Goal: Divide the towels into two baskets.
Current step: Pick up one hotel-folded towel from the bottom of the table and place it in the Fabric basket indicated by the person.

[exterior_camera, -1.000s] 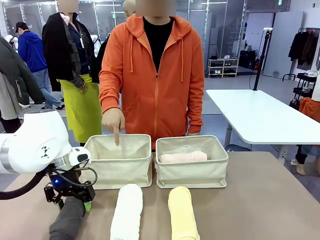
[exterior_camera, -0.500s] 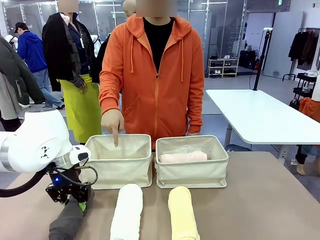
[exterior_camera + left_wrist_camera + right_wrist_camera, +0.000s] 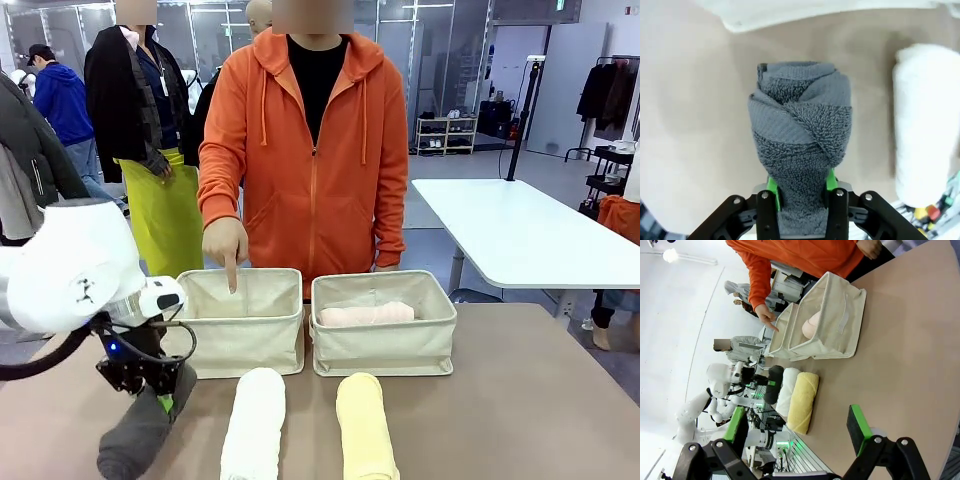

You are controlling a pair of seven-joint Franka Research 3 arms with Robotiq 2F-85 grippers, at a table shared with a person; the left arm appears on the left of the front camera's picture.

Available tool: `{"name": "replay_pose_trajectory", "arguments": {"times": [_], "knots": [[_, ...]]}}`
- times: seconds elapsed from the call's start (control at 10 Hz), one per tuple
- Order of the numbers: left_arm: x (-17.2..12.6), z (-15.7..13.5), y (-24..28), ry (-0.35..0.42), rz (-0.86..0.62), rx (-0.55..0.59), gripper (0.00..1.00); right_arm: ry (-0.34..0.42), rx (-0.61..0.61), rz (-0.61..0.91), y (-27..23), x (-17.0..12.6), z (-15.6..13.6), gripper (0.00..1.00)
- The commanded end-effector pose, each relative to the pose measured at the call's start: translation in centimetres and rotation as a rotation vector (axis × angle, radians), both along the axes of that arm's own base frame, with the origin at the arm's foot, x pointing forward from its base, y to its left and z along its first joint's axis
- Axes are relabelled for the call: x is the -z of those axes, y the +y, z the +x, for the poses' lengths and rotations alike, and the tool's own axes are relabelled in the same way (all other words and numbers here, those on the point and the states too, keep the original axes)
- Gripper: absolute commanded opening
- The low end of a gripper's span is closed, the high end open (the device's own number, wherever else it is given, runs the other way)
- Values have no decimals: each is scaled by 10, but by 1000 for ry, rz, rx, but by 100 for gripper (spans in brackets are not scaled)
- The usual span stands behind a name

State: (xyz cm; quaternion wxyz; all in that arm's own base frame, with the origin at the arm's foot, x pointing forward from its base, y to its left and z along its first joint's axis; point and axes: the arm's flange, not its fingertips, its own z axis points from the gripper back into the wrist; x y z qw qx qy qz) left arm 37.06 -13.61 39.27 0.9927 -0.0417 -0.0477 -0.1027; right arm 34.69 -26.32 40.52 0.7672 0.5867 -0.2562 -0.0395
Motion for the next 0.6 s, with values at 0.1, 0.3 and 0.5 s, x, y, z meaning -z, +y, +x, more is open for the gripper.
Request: {"name": "replay_pose_trajectory", "arguments": {"times": [0.1, 0.3, 0.5], "knots": [[-49, -106, 23, -180, -5, 269, 22, 8, 6, -8, 1, -3, -2, 100], [-63, -113, 13, -226, 41, 514, 22, 8, 6, -8, 1, -3, -2, 100], [-110, -67, -14, -202, 48, 408, 22, 8, 6, -8, 1, -3, -2, 100]]}}
